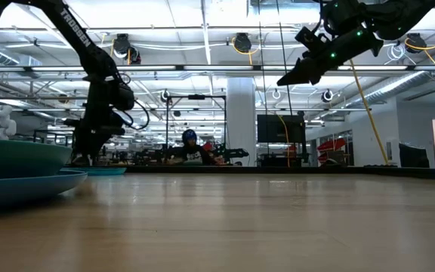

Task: Stack plastic plates
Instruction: Stack the light blue plate on top of the orange plate

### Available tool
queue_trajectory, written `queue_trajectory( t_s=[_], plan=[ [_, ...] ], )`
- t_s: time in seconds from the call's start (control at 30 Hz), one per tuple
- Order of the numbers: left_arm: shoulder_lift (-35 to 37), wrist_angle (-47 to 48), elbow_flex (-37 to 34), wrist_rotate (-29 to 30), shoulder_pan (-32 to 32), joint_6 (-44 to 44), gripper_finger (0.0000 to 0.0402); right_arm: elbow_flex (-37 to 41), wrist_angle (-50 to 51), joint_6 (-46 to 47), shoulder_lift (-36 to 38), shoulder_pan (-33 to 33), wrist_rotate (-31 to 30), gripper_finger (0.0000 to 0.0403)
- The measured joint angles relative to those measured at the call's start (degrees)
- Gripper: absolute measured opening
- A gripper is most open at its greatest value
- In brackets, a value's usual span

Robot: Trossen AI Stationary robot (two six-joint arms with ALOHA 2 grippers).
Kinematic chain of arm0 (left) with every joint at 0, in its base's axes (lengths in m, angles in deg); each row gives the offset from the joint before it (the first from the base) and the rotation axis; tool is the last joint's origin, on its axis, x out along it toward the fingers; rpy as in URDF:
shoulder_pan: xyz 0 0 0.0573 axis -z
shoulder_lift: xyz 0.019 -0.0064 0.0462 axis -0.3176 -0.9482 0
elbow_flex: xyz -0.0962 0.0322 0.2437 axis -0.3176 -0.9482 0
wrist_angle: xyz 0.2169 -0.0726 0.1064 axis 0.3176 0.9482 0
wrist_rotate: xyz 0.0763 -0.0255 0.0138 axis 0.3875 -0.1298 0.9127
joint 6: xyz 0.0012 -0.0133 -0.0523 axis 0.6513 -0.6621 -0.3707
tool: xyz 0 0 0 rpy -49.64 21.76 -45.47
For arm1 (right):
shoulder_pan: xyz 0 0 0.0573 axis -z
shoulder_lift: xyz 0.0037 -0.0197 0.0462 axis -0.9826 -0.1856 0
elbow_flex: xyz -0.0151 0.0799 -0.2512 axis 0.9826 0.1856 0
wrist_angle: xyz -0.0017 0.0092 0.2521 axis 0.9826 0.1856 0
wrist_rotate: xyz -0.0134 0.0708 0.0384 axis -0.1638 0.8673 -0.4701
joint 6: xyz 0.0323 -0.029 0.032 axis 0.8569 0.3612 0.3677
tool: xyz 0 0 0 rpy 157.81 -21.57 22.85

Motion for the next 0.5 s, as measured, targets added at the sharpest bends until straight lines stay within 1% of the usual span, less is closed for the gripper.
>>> queue_trajectory(
  t_s=[0.3,0.5],
  plan=[
    [-0.17,-1.14,0.01,-1.49,-0.99,-0.68,0.0159,0.0,-0.2,-1.64,0.0,0.0,-0.03,0.0034],
    [-3.25,-0.98,0.09,-1.51,-1.17,-1.31,0.0159,0.0,-0.46,-1.8,0.0,0.0,-0.03,0.0034]
  ],
)
